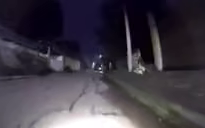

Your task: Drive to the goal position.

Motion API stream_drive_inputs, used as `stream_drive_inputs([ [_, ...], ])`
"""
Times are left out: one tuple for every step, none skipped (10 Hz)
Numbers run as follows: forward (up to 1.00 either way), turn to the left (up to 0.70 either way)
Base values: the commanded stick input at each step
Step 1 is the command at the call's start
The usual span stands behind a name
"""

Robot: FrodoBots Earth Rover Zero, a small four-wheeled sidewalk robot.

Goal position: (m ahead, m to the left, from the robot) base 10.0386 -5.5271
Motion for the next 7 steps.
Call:
stream_drive_inputs([
  [0.50, 0.00],
  [0.50, 0.00],
  [0.50, 0.00],
  [0.50, 0.00],
  [0.50, 0.00],
  [0.50, 0.00],
  [0.50, 0.00],
])
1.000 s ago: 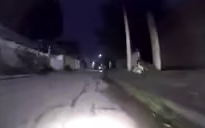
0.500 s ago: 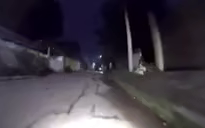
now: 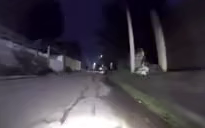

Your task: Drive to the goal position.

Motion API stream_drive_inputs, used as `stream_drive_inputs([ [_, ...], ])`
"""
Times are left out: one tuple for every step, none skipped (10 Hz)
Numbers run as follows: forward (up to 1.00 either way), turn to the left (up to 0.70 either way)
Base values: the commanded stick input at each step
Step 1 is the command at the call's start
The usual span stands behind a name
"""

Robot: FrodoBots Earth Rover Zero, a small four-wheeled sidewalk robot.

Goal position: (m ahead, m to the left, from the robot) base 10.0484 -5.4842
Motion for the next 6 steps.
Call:
stream_drive_inputs([
  [0.50, 0.00],
  [0.50, 0.00],
  [0.50, 0.00],
  [0.50, 0.00],
  [0.50, 0.00],
  [0.50, 0.00],
])
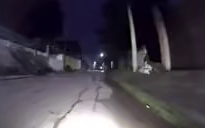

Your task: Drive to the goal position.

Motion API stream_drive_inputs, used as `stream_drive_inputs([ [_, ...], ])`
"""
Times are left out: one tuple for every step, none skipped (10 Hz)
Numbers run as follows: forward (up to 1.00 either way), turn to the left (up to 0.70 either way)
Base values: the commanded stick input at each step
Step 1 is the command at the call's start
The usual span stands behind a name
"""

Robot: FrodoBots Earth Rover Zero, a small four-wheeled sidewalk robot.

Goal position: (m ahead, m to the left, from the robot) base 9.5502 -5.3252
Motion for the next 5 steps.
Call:
stream_drive_inputs([
  [0.50, 0.00],
  [0.50, 0.00],
  [0.50, 0.00],
  [0.50, 0.00],
  [0.50, 0.00],
])
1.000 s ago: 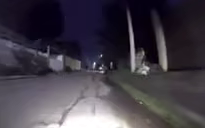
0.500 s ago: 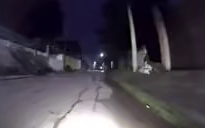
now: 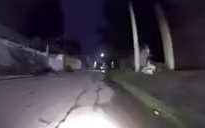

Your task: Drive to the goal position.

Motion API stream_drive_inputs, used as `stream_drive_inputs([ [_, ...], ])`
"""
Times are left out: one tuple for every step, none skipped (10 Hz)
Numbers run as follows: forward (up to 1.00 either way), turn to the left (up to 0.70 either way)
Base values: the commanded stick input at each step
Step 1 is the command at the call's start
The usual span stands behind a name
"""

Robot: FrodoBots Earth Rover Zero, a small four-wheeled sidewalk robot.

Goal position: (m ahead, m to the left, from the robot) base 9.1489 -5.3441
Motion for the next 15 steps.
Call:
stream_drive_inputs([
  [0.50, 0.00],
  [0.50, 0.00],
  [0.50, 0.00],
  [0.50, 0.00],
  [0.50, 0.00],
  [0.50, 0.00],
  [0.50, 0.00],
  [0.50, 0.00],
  [0.50, 0.00],
  [0.50, 0.00],
  [0.50, 0.00],
  [0.50, 0.00],
  [0.50, 0.00],
  [0.50, 0.00],
  [0.50, 0.00],
])
